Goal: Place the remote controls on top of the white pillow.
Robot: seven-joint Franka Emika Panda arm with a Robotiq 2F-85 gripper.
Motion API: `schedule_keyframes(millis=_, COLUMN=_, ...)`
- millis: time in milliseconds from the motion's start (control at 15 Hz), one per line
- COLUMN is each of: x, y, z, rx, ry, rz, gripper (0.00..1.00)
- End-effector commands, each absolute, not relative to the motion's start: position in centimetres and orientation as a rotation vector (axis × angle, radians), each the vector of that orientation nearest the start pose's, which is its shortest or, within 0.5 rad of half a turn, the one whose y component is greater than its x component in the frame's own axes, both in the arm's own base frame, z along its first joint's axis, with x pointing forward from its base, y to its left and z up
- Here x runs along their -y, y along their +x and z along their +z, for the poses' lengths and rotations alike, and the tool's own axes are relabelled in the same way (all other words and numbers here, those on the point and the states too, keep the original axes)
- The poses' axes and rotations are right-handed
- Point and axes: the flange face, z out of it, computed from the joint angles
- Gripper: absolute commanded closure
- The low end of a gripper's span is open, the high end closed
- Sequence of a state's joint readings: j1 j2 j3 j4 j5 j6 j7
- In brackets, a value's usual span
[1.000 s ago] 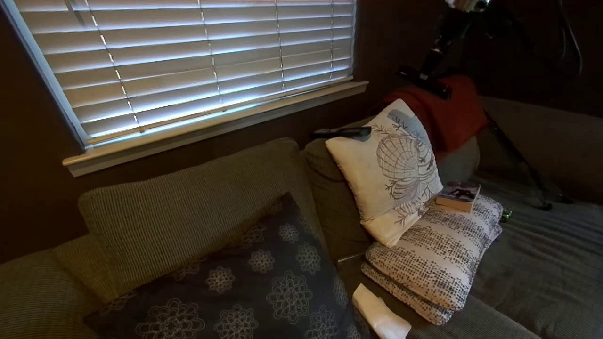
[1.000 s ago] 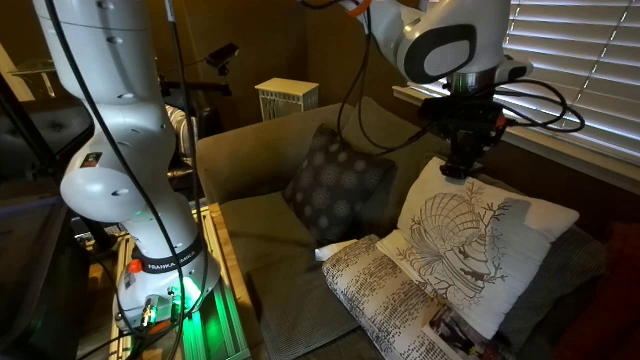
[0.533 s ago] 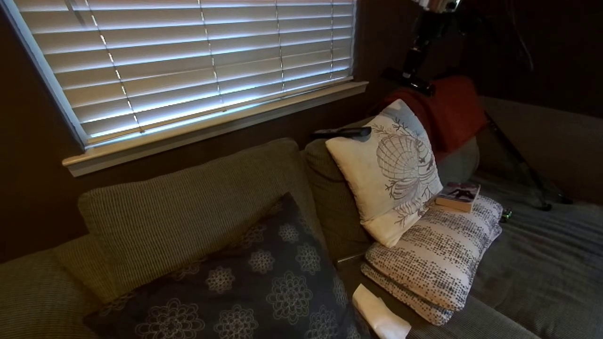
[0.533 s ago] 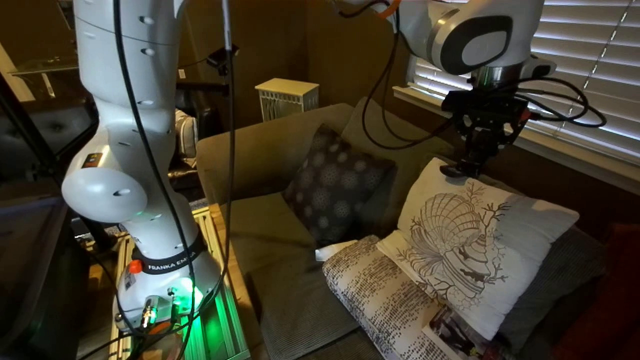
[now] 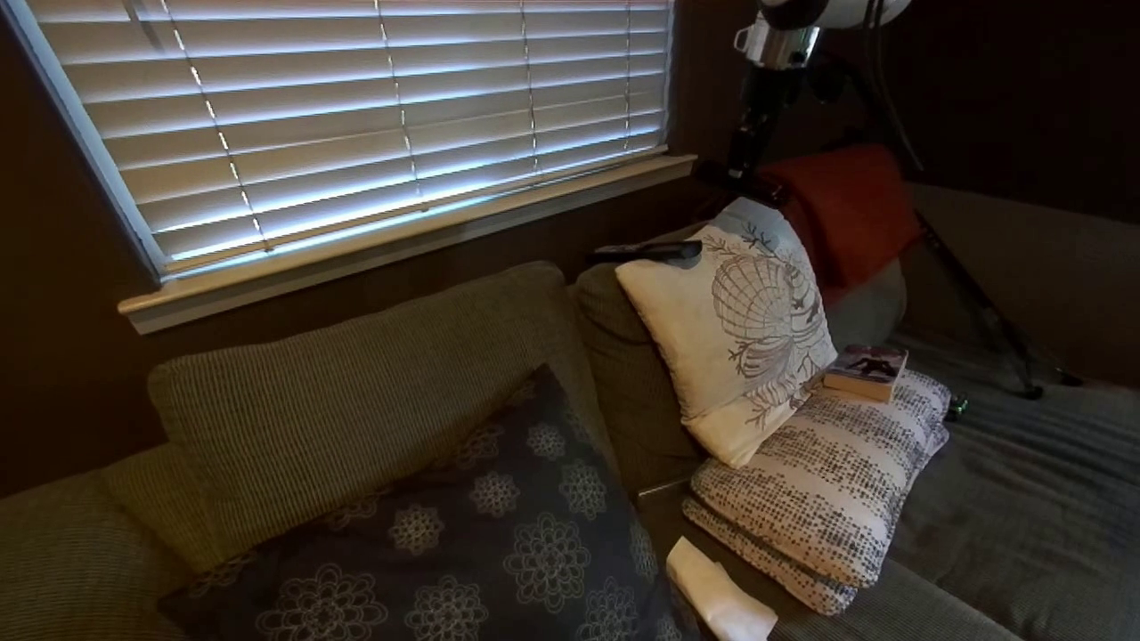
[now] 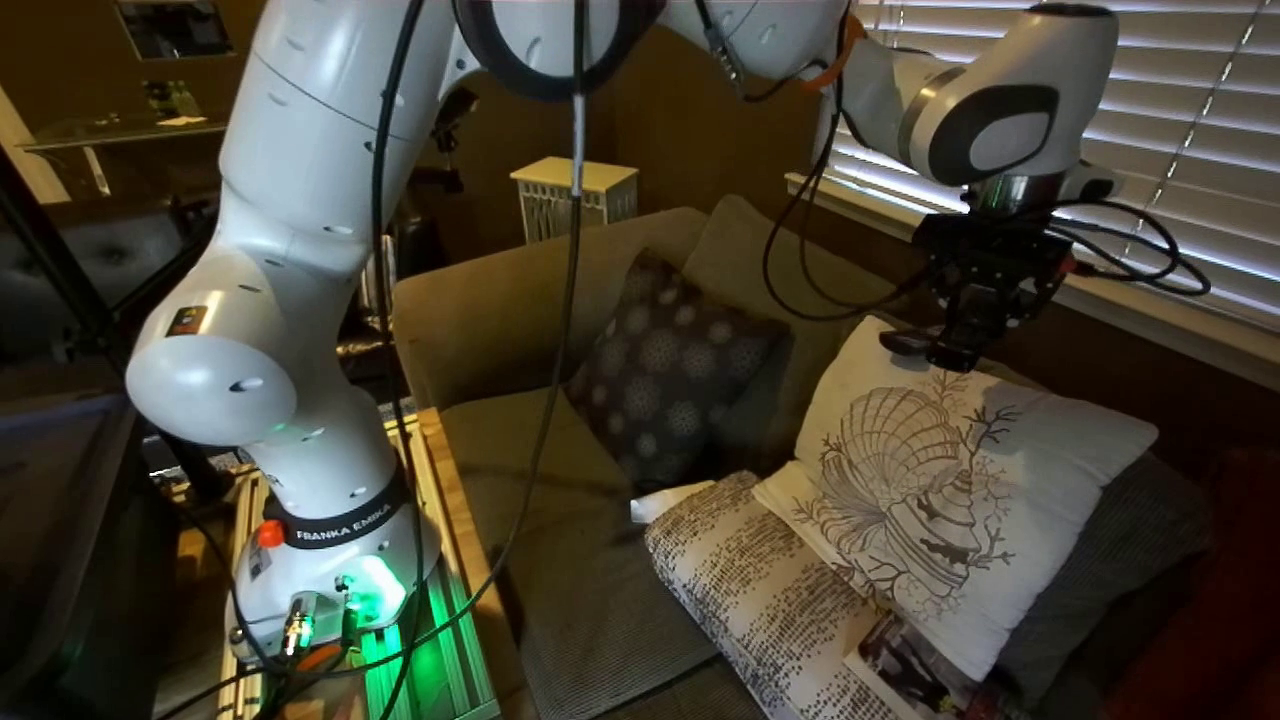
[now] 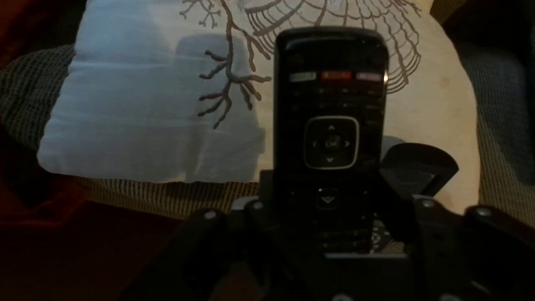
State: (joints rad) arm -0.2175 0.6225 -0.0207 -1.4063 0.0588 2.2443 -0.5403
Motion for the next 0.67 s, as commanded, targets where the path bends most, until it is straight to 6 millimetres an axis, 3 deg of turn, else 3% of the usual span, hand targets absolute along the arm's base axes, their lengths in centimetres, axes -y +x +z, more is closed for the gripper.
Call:
schedule_keyframes(millis=0, x=17.0, y=74.9, z=35.0, rx=0.409, ry=-3.158, rz=-0.299, gripper=0.65)
schedule_keyframes(millis=600, x=16.7, y=77.7, z=31.4, rx=0.289, ry=-3.153, rz=-0.303, gripper=0.65)
